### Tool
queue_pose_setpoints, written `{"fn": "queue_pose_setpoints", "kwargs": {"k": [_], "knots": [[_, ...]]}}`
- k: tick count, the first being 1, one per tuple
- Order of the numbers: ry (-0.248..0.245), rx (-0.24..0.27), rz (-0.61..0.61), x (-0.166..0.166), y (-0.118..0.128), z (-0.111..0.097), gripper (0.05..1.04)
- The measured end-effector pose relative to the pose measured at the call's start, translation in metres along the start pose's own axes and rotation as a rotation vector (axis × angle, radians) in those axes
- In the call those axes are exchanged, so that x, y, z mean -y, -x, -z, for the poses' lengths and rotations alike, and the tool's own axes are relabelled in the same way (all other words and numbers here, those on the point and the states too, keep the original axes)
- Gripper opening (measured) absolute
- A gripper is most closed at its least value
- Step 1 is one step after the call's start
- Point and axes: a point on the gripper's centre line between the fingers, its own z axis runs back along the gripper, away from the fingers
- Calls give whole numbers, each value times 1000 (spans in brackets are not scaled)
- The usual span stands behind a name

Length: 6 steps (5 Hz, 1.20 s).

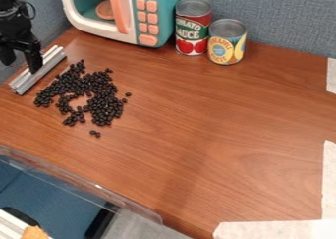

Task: Sweep into pile

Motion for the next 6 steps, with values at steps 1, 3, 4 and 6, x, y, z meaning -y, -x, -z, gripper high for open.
{"fn": "queue_pose_setpoints", "kwargs": {"k": [1, 3, 4, 6], "knots": [[9, 4, -6, 1, -3, 2, 867], [39, 11, -13, 7, -2, 5, 1007], [39, 70, -30, 5, -9, -21, 1001], [59, 32, -25, 8, -5, -9, 1001]]}}
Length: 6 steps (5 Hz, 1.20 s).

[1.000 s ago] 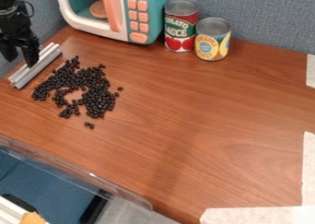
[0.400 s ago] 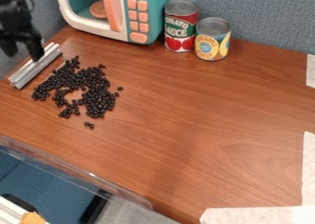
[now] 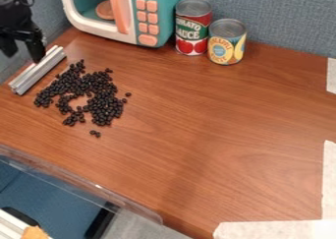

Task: Sweep into pile

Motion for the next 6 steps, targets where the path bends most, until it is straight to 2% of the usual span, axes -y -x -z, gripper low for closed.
{"fn": "queue_pose_setpoints", "kwargs": {"k": [2, 3, 4, 5, 6], "knots": [[2, -56, 4, 0, 5, 24, 972], [-7, -50, 8, -2, 3, 24, 853], [-7, -50, 15, 0, 2, 24, 545], [-12, -42, 17, 2, 1, 25, 363], [-9, -35, 26, 6, 1, 26, 362]]}}
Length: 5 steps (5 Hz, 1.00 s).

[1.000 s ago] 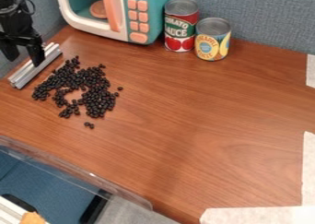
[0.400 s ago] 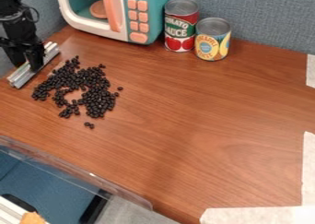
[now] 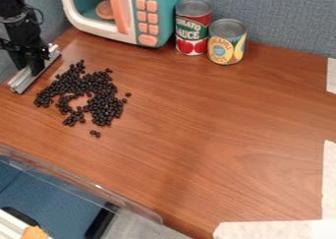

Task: Sweep into pile

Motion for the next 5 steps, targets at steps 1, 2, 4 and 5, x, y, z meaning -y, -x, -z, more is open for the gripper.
{"fn": "queue_pose_setpoints", "kwargs": {"k": [1, 2, 4, 5], "knots": [[17, 18, 43, 18, -3, 0, 362], [30, 28, 95, 45, -1, -2, 362], [55, 52, 197, 105, -4, -9, 362], [71, 55, 221, 131, -2, -11, 362]]}}
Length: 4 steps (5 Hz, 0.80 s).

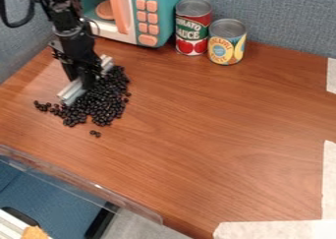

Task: Sweep into pile

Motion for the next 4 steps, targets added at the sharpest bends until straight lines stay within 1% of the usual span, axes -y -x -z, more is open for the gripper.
{"fn": "queue_pose_setpoints", "kwargs": {"k": [2, 4], "knots": [[32, -3, 52, 40, -3, -2, 362], [73, -18, 32, 51, -3, -4, 361]]}}
